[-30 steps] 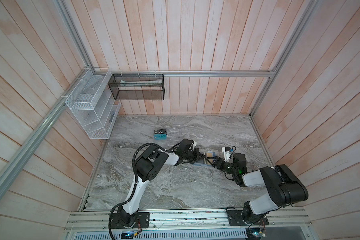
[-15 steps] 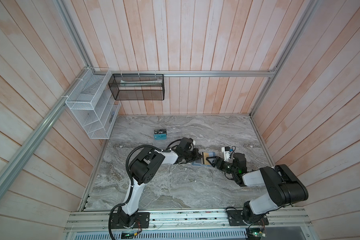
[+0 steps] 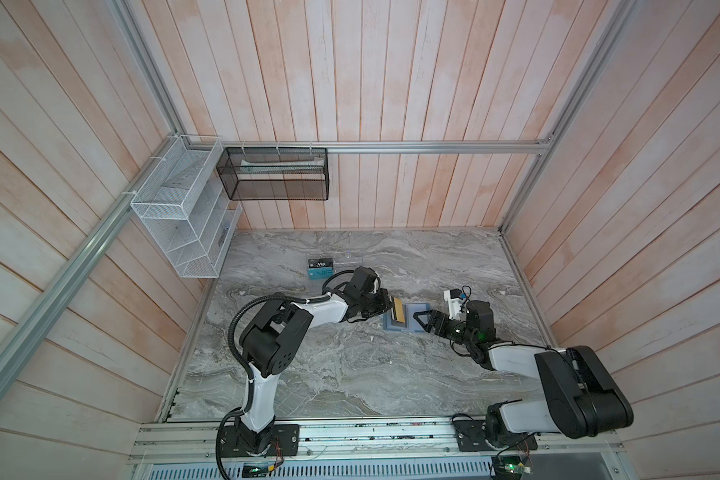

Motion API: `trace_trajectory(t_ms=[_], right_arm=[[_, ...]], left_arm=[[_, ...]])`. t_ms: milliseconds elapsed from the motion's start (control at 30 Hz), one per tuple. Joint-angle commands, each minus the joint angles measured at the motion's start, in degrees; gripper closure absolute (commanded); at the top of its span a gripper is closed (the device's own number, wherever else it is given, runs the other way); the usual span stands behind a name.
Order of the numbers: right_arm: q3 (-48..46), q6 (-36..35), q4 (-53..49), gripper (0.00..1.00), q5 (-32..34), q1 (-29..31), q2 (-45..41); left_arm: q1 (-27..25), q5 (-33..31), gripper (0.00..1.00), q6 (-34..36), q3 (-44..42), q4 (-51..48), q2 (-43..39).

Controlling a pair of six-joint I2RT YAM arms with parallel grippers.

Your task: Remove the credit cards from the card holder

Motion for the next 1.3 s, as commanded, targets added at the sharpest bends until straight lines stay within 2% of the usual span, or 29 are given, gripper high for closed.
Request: trace_trajectory(t_ms=[0, 167, 333, 500, 633, 900, 1033, 1267], right_arm=[[4.64, -7.25, -10.94, 0.07, 9.35, 3.70, -3.28], [10.10, -13.56, -17.79, 0.08, 19.83, 10.99, -4.86], [14.64, -18.33, -21.24, 0.10, 28.19, 16.92, -5.19], [17.08, -21.66, -18.73, 0.16, 32.86, 21.56, -5.08], [19.42, -25.02, -16.63, 0.21, 34.99, 25.17, -2.76], [21.55, -31.67, -7.86, 0.29, 36.65, 30.17, 4.58], [23.06, -35.22, -5.41, 0.33, 36.92, 31.39, 8.57], [24.71, -37.94, -1.47, 0.38, 32.84, 32.05, 11.88]], left_arm=[[0.27, -8.13, 1.00, -4.35, 4.31, -9.83, -2.59], [0.12, -18.78, 1.00, -11.98, 12.88, -25.96, -3.35], [1.03, -27.02, 1.00, -24.84, 21.10, -41.35, -4.78], [2.88, -26.47, 1.00, -38.10, 23.91, -48.21, -7.02], [3.63, -24.71, 1.00, -44.81, 24.76, -51.36, -8.49], [3.89, -24.36, 1.00, -49.65, 27.39, -59.69, -8.10], [4.05, -23.56, 1.00, -49.22, 28.52, -61.36, -7.07], [4.23, -21.74, 1.00, -48.02, 31.59, -65.00, -4.48]])
